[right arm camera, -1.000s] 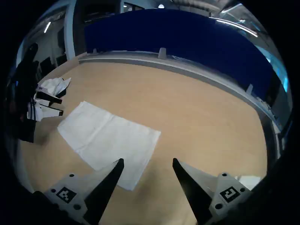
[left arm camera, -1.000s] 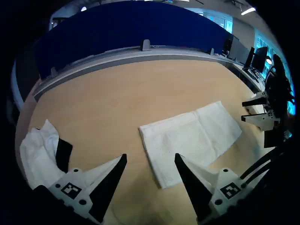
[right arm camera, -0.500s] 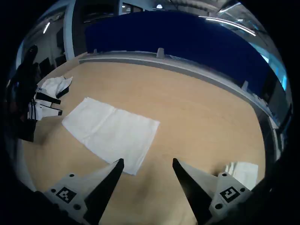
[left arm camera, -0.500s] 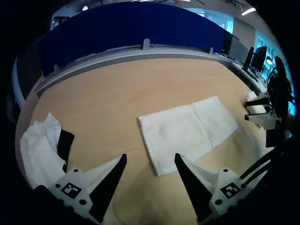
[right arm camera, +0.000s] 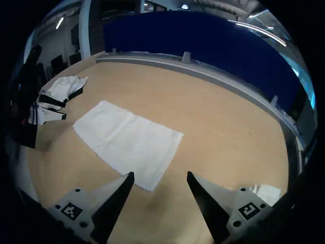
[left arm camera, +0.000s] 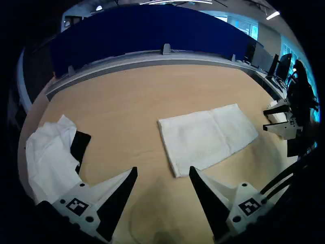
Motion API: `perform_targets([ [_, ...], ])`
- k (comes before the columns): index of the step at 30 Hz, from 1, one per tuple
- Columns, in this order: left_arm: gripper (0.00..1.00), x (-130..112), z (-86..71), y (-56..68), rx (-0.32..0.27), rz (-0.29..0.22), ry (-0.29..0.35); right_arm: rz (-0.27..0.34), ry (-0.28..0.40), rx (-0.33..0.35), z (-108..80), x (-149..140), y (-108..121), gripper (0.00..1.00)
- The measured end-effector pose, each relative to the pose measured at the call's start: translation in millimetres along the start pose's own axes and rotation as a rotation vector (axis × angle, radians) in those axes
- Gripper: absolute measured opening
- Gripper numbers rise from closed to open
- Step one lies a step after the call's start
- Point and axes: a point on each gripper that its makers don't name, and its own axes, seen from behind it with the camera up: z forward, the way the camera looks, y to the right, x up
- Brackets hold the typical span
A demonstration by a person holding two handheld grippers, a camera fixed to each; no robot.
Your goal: Fold towel
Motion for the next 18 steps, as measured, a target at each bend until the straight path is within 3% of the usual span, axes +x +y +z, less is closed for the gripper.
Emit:
perform_targets([
  [11,0.95,-33.6,-33.3,-15.5,0.06,-0.054,0.0,-0.077,-0.023,0.055,7.8,0.7,-12.5,1.0],
  [18,0.94,-44.1,-46.7,-20.8,0.077,-0.074,0.004,-0.104,-0.034,0.068,11.8,1.3,-14.0,1.0],
])
